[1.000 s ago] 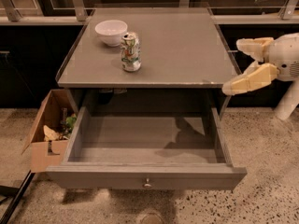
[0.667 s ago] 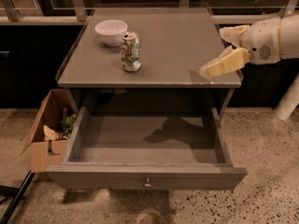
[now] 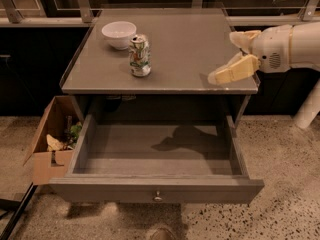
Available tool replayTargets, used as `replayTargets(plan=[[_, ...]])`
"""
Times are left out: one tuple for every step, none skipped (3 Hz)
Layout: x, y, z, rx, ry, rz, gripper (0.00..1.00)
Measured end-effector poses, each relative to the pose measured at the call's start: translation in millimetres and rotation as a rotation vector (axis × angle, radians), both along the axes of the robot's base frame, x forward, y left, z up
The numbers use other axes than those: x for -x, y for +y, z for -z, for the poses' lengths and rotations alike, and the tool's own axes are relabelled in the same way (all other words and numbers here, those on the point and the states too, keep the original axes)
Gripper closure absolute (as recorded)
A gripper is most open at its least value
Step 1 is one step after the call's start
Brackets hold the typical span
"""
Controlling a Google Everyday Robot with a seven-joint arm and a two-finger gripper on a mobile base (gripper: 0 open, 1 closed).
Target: Place 7up can into top drawer
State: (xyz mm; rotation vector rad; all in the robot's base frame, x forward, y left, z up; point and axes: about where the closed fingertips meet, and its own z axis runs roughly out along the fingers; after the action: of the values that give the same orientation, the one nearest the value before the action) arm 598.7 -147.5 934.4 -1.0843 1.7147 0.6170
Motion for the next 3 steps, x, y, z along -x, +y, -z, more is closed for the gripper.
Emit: replayTargets(plan=[[-21.7,16.1,14.8,-0.034,-0.018,-0.018,0.00],[-44.2,35.4,30.6,-0.050,-0.019,-0.050,0.00],[-65.0,54.8,46.3,-0.046,-0.007,-0.083,0.00]])
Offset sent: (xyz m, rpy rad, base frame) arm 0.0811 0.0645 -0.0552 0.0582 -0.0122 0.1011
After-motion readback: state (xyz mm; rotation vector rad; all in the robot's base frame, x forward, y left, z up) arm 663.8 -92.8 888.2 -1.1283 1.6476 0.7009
